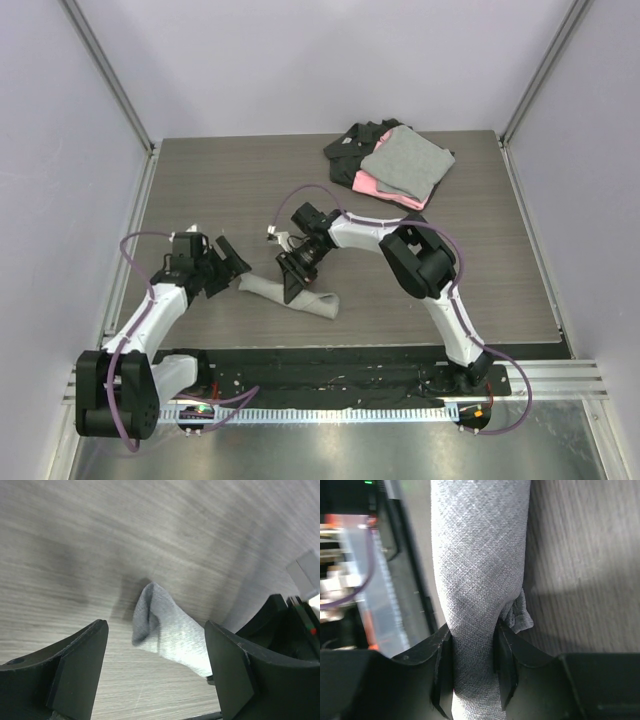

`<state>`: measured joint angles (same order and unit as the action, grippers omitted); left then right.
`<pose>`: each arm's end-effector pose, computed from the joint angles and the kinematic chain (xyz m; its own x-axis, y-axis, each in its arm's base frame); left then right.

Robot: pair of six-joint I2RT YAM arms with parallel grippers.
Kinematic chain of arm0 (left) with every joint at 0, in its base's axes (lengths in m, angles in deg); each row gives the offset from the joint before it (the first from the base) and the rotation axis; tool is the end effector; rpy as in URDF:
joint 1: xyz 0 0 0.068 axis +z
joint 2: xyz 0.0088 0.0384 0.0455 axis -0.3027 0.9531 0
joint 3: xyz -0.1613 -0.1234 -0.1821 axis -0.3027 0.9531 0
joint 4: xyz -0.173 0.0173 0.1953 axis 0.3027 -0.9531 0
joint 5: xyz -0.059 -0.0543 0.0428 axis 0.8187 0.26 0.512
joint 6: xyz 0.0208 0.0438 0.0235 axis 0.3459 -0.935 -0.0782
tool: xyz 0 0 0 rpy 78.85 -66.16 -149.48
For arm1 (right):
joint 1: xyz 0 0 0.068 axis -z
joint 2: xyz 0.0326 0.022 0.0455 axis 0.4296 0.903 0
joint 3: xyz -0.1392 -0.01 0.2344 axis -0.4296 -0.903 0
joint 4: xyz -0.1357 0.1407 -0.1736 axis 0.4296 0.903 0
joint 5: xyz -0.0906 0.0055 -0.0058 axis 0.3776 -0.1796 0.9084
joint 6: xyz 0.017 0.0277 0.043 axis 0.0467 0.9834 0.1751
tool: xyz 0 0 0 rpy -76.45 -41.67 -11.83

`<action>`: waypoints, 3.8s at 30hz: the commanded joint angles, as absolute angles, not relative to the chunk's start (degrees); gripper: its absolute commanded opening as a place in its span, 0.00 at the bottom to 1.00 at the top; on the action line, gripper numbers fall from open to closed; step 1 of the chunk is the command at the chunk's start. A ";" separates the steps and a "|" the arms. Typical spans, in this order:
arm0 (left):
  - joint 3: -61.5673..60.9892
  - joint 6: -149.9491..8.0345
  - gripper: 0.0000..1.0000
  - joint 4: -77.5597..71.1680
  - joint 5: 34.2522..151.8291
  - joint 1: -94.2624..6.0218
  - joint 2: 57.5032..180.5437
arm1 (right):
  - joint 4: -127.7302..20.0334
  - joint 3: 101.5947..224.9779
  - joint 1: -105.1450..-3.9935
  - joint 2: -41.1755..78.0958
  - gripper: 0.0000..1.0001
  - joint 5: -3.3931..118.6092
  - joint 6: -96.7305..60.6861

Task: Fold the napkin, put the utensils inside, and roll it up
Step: Roll the napkin with the utensil

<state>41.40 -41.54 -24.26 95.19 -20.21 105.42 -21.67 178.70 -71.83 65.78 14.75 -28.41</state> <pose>0.2050 -0.0156 0.1862 -0.6848 -0.6149 -0.3911 -0.3835 0.7604 -0.5242 0.2892 0.3431 0.1286 -0.6075 -0.6951 -0.3844 -0.6806 0.2059 0.7032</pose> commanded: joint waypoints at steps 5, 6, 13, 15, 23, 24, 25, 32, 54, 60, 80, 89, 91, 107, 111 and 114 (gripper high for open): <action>44.89 -39.91 0.79 -21.74 99.45 -19.91 103.65 | -15.33 179.50 -68.51 74.04 0.38 2.85 -23.62; 45.25 -39.82 0.77 -20.60 99.89 -19.99 103.47 | -15.33 179.76 -68.07 74.48 0.38 2.15 -23.35; 47.97 -37.89 0.64 -14.71 103.67 -19.91 102.42 | -15.60 180.90 -67.02 77.56 0.37 1.88 -21.50; 48.59 -37.80 0.58 -13.74 104.12 -19.91 103.20 | -15.77 181.08 -66.93 78.00 0.37 2.23 -21.06; 49.03 -37.01 0.40 -9.17 104.99 -19.91 108.04 | -16.30 181.34 -66.84 78.53 0.37 4.33 -20.18; 48.94 -37.10 0.37 -9.17 104.99 -19.91 108.65 | -16.39 181.43 -66.75 78.36 0.37 4.78 -20.09; 48.77 -37.01 0.34 -9.08 104.99 -19.91 108.83 | -16.47 181.43 -66.84 78.09 0.39 5.39 -19.83; 47.89 -36.92 0.03 -10.31 105.08 -19.91 110.50 | -19.55 180.55 -66.84 70.55 0.60 13.82 -17.63; 37.43 -41.58 0.00 -23.40 107.72 -19.91 118.85 | -44.77 158.40 -92.59 41.70 0.77 82.39 -35.03; 37.16 -41.76 0.00 -23.58 107.81 -19.91 119.11 | -44.07 159.37 -94.00 45.30 0.69 81.95 -35.73; 33.91 -43.78 0.65 -27.53 101.32 -19.91 113.50 | -30.37 166.75 -84.86 56.19 0.49 55.43 -31.27; 37.25 -42.46 0.80 -27.54 97.61 -19.99 106.82 | -22.28 172.37 -76.43 63.93 0.41 26.88 -26.60; 38.74 -41.94 0.79 -25.61 98.92 -19.91 105.23 | -21.31 173.43 -75.63 65.51 0.41 24.13 -25.81; 41.99 -41.14 0.65 -11.28 104.20 -20.08 112.17 | -20.87 175.19 -70.88 70.97 0.40 16.82 -23.08; 43.14 -40.44 0.61 -9.87 106.22 -20.52 112.70 | -20.87 175.63 -70.44 71.50 0.40 17.44 -22.29; 44.54 -39.82 0.58 -8.03 107.45 -21.31 112.35 | -20.96 175.98 -70.00 72.03 0.39 17.61 -21.85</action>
